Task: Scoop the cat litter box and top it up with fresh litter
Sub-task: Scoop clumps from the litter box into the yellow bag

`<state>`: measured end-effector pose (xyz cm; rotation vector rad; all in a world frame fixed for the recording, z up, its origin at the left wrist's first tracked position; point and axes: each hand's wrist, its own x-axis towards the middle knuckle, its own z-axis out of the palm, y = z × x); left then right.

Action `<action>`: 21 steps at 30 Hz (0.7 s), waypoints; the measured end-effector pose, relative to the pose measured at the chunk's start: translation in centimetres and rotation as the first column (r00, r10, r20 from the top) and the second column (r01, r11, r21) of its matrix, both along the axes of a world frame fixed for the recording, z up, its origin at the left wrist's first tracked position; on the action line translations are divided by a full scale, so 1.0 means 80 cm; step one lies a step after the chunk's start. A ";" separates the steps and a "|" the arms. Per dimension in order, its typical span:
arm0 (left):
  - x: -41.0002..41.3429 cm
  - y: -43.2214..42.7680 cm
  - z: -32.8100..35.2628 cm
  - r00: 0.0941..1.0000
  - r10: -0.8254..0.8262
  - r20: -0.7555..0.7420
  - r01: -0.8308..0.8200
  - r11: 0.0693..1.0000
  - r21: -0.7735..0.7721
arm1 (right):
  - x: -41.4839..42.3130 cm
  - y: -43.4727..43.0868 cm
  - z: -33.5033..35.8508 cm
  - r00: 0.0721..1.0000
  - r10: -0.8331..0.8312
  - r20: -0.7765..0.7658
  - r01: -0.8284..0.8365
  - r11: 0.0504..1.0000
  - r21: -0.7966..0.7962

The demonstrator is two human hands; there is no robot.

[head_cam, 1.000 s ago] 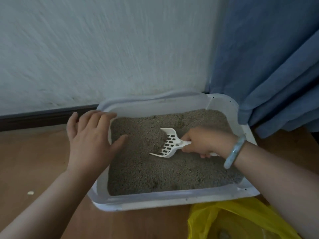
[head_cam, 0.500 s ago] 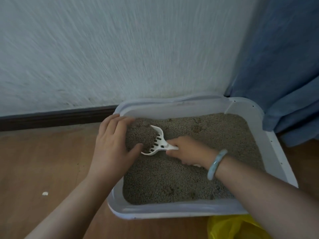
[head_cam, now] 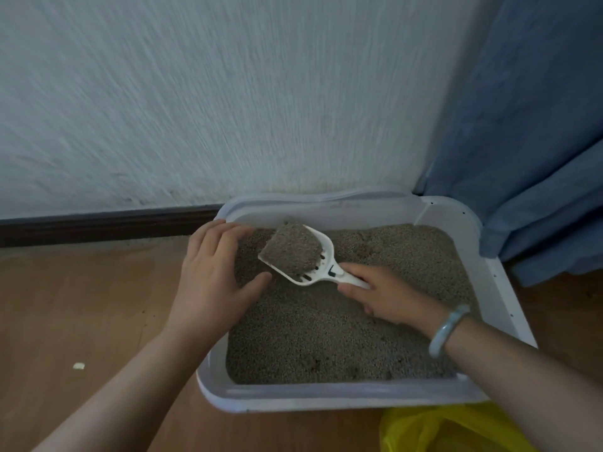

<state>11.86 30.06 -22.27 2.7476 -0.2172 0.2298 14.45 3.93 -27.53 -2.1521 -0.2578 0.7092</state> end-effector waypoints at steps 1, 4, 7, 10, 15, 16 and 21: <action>0.000 -0.001 0.000 1.000 0.001 -0.002 -0.001 1.000 0.006 | -0.002 -0.007 0.000 1.000 0.003 0.017 -0.003 1.000 0.007; 0.000 -0.002 0.000 1.000 0.006 -0.006 -0.005 1.000 0.027 | -0.010 -0.018 0.002 0.997 0.007 0.080 -0.007 1.000 -0.008; 0.000 -0.003 0.001 1.000 0.009 -0.014 -0.008 1.000 0.028 | -0.013 -0.020 0.006 0.989 0.019 0.146 -0.015 1.000 -0.025; -0.001 -0.003 0.002 1.000 0.013 -0.019 -0.013 1.000 0.020 | -0.011 -0.021 0.011 0.987 0.037 0.159 -0.029 0.998 -0.052; 0.000 -0.002 0.002 1.000 0.005 -0.014 -0.005 1.000 0.004 | -0.016 -0.023 0.014 0.982 0.091 0.168 -0.075 0.992 -0.097; 0.000 -0.001 0.002 1.000 0.001 -0.013 -0.001 1.000 0.006 | -0.018 -0.024 0.015 0.982 0.092 0.163 -0.077 0.992 -0.100; -0.002 -0.002 0.003 1.000 -0.003 -0.009 0.003 1.000 0.002 | -0.026 -0.038 0.020 0.992 0.040 0.118 -0.030 0.996 -0.089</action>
